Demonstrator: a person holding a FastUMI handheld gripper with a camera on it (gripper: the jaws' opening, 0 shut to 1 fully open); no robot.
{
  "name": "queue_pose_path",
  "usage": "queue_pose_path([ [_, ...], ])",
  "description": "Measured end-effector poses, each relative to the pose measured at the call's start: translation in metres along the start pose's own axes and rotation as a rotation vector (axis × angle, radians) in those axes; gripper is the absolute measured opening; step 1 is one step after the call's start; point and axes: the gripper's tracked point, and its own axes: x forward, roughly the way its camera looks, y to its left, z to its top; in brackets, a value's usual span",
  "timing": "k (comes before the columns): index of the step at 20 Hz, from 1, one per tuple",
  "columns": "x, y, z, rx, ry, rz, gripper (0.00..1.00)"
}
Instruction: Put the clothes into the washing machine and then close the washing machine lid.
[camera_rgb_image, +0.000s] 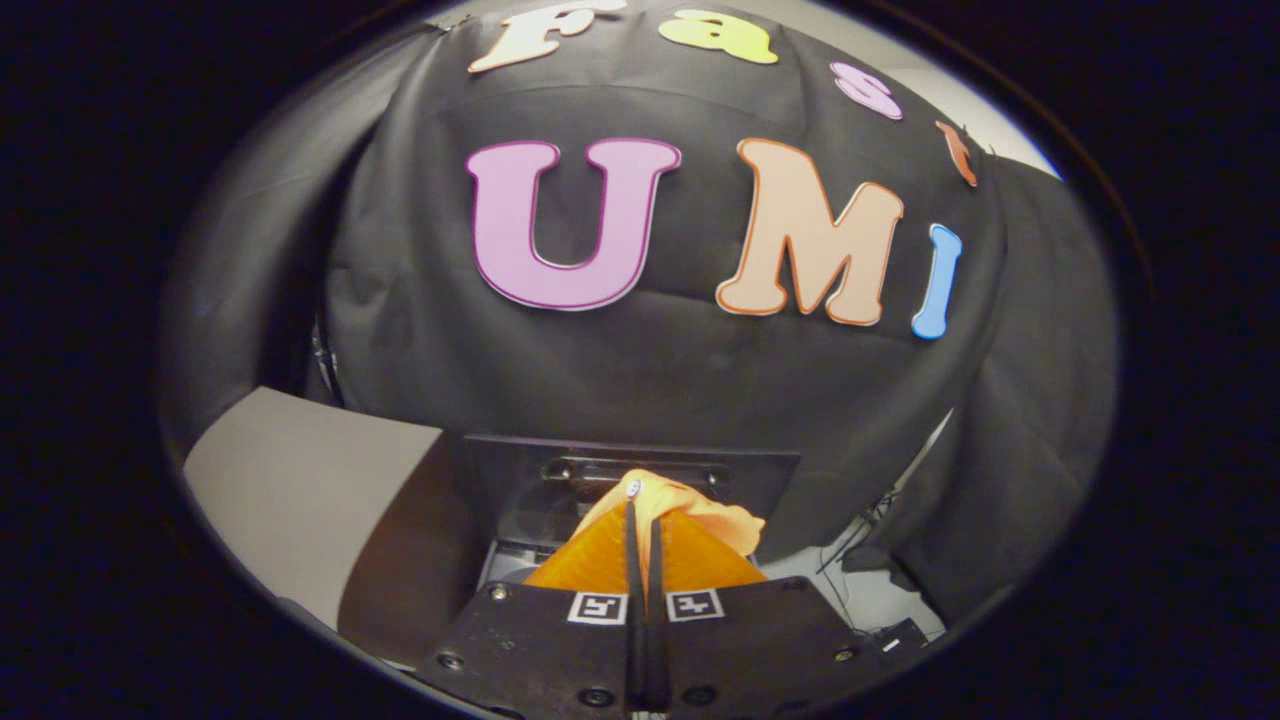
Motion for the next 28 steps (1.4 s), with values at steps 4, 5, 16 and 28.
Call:
queue_pose_path([
  [4, 0.006, -0.011, 0.009, 0.009, -0.045, -0.015, 0.14],
  [5, 0.008, -0.01, 0.013, 0.006, -0.052, -0.016, 0.14],
  [16, 0.031, 0.008, 0.014, -0.015, -0.048, 0.012, 0.45],
  [28, 0.117, 0.045, 0.038, -0.075, -0.056, 0.031, 0.97],
])
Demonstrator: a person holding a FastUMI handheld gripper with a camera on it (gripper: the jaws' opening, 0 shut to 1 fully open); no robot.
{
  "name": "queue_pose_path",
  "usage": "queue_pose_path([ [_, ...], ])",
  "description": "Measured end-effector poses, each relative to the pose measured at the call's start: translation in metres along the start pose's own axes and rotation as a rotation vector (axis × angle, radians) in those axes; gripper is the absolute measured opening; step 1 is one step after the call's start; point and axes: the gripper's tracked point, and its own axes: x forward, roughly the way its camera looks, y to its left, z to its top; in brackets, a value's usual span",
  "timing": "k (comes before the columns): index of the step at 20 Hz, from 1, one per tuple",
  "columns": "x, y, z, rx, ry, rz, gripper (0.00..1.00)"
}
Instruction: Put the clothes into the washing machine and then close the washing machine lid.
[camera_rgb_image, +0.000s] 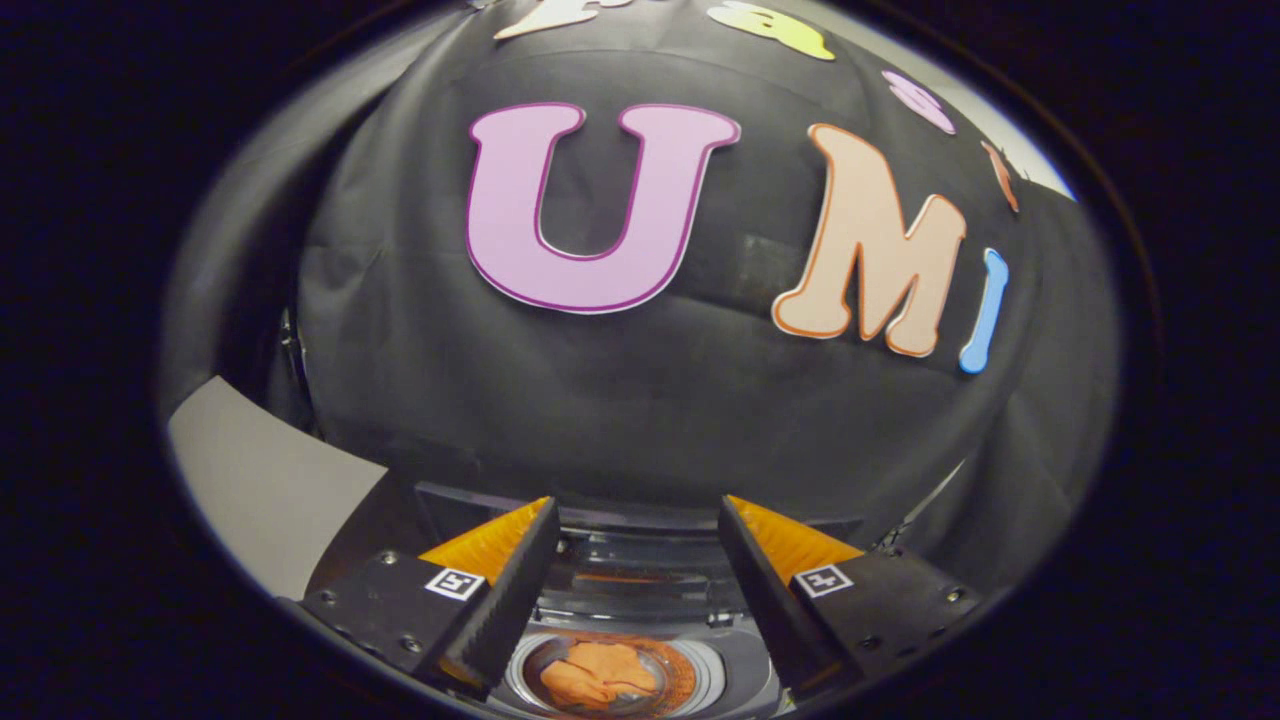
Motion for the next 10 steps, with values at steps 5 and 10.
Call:
queue_pose_path([
  [5, 0.042, 0.004, 0.003, 0.011, -0.015, -0.016, 0.97],
  [10, 0.063, 0.013, -0.008, 0.035, 0.032, 0.01, 0.98],
])
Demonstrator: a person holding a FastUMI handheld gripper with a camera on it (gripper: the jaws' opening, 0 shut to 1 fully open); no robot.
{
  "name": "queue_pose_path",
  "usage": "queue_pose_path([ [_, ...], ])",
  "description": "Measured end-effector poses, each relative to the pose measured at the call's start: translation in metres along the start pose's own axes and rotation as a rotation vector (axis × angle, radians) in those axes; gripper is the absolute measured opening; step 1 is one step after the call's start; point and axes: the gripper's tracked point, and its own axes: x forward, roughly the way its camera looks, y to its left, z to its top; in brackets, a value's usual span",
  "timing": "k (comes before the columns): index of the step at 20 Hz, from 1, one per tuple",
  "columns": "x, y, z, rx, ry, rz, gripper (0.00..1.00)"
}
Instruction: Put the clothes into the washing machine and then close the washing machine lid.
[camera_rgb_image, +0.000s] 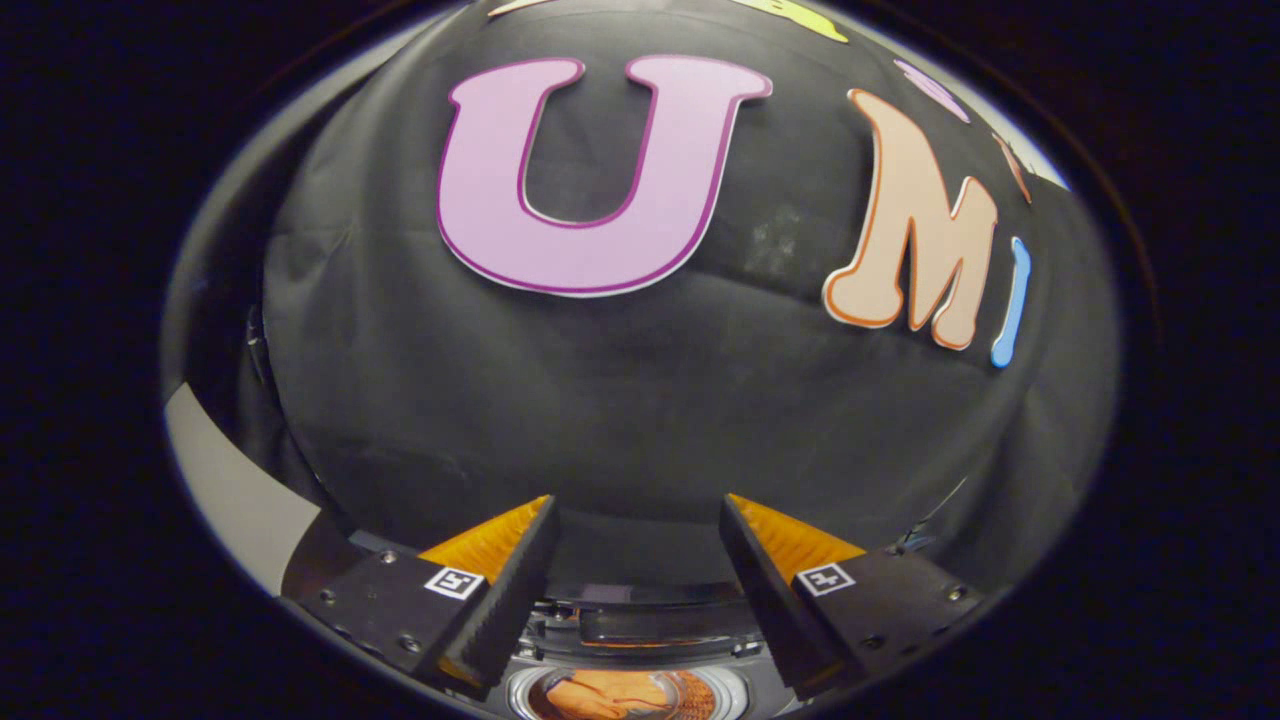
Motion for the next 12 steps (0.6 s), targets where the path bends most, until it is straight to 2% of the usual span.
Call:
queue_pose_path([
  [7, 0.006, 0.007, -0.017, 0.123, 0.069, 0.073, 0.97],
  [12, 0.006, 0.006, -0.017, 0.123, 0.073, 0.09, 0.97],
])
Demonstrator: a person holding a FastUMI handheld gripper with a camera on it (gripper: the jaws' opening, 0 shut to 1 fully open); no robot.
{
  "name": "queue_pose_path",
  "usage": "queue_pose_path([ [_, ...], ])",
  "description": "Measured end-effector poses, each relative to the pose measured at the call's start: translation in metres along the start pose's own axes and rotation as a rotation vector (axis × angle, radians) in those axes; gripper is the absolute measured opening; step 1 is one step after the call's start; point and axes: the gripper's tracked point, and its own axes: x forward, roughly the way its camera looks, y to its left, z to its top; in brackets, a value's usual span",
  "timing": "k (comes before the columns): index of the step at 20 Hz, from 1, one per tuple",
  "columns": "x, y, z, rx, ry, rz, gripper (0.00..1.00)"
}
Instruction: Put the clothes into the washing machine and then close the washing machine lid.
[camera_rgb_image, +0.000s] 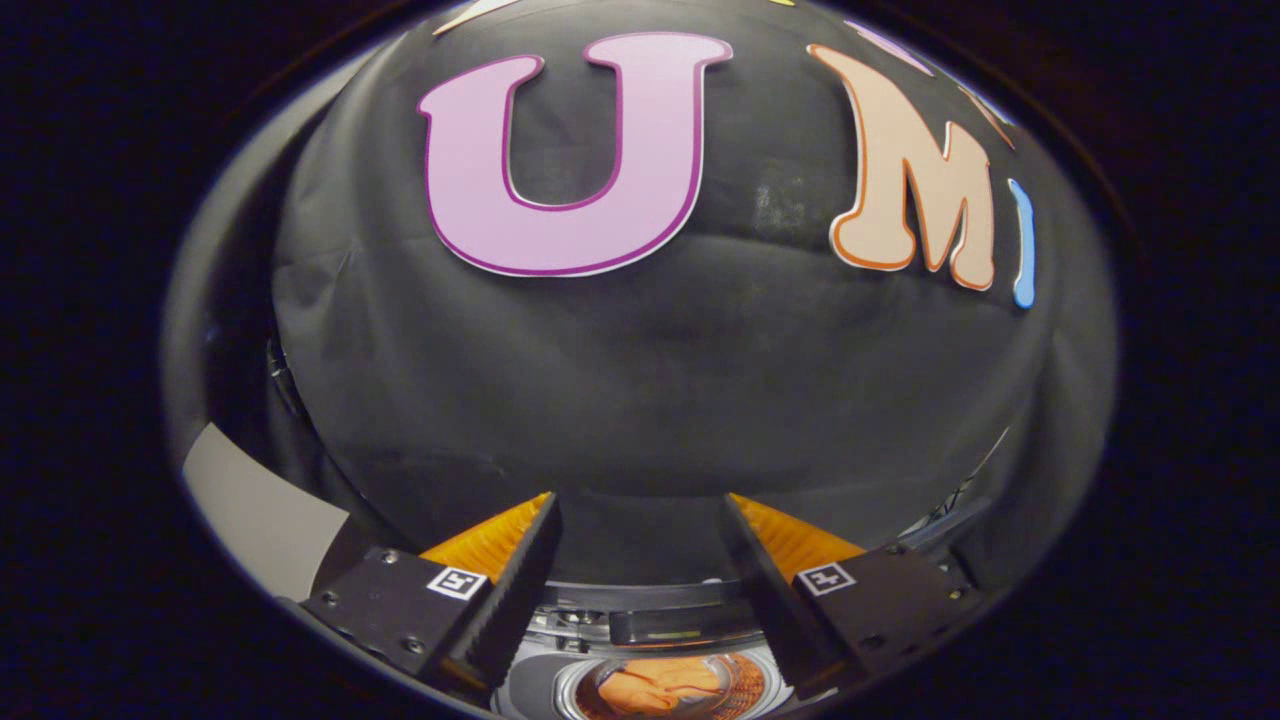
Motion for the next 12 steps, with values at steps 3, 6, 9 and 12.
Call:
queue_pose_path([
  [3, 0.0005, -0.0013, -0.0004, -0.002, 0.004, 0.002, 0.97],
  [6, 0.0011, -0.0019, 0.0009, -0.001, 0.001, 0.003, 0.97],
  [9, -0.0006, -0.0038, 0.0035, 0.001, 0.006, 0.004, 0.97],
  [12, -0.0011, -0.0044, 0.0061, -0.001, 0.014, 0.005, 0.97],
])
